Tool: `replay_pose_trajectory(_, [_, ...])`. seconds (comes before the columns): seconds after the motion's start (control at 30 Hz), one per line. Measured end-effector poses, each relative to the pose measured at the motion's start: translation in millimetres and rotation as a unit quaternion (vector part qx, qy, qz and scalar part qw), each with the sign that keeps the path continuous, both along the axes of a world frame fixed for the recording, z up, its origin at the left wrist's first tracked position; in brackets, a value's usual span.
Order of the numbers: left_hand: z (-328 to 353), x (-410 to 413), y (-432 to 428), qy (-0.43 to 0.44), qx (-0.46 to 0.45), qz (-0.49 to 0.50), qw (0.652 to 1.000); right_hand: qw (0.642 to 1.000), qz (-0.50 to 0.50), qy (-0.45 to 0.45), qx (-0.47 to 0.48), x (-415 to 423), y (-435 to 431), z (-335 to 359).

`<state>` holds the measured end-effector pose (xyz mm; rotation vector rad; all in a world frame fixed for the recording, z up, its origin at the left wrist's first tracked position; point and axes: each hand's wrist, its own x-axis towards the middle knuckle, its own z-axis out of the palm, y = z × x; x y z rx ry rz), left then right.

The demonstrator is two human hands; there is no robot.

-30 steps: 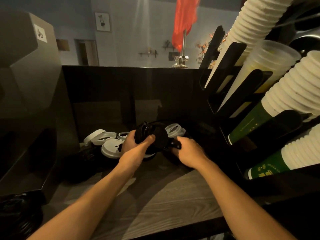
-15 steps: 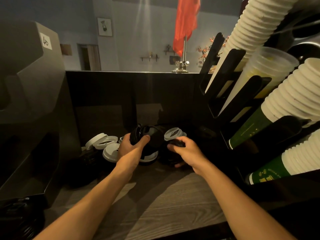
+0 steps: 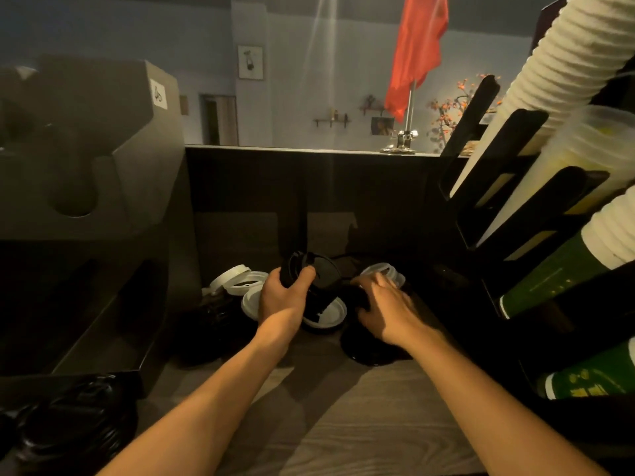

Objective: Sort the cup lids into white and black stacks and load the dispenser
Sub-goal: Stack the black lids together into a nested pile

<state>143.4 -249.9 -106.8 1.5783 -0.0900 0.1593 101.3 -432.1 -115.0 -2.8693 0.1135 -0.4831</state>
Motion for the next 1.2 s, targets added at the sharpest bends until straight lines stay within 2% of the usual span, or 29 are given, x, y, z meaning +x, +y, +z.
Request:
replay_pose_trajectory(0.07, [0, 2, 0, -0.003, 0.005, 0.005, 1.0, 0.998, 0.054, 0.043, -0.003, 9, 5, 9])
replay_pose_trajectory(0.17, [1, 4, 1, -0.004, 0.006, 0.005, 1.0, 0.992, 0.074, 0.098, 0.031, 18, 7, 6])
replay_pose_trajectory(0.37, [0, 6, -1, 0.001, 0.006, 0.005, 1.0, 0.996, 0.017, 0.093, -0.003, 19, -7, -3])
replay_pose_trajectory(0.5, [-1, 3, -2, -0.006, 0.011, 0.002, 1.0, 0.99, 0.011, 0.13, 0.054, 17, -7, -4])
replay_pose_trajectory(0.63, [0, 2, -3, -0.012, 0.02, 0.001, 1.0, 0.99, -0.036, 0.079, 0.109, 18, -9, -3])
replay_pose_trajectory(0.8, [-2, 1, -3, -0.022, 0.032, -0.001, 0.999, 0.97, -0.062, 0.03, 0.234, 16, -10, 7])
replay_pose_trajectory(1.0, [-4, 0, -2, -0.031, 0.014, -0.002, 0.999, 0.956, -0.081, -0.027, 0.282, 12, -8, 13])
replay_pose_trajectory(1.2, [-5, 0, -2, -0.029, 0.007, -0.005, 1.0, 0.946, -0.123, -0.075, 0.291, 9, -9, 14])
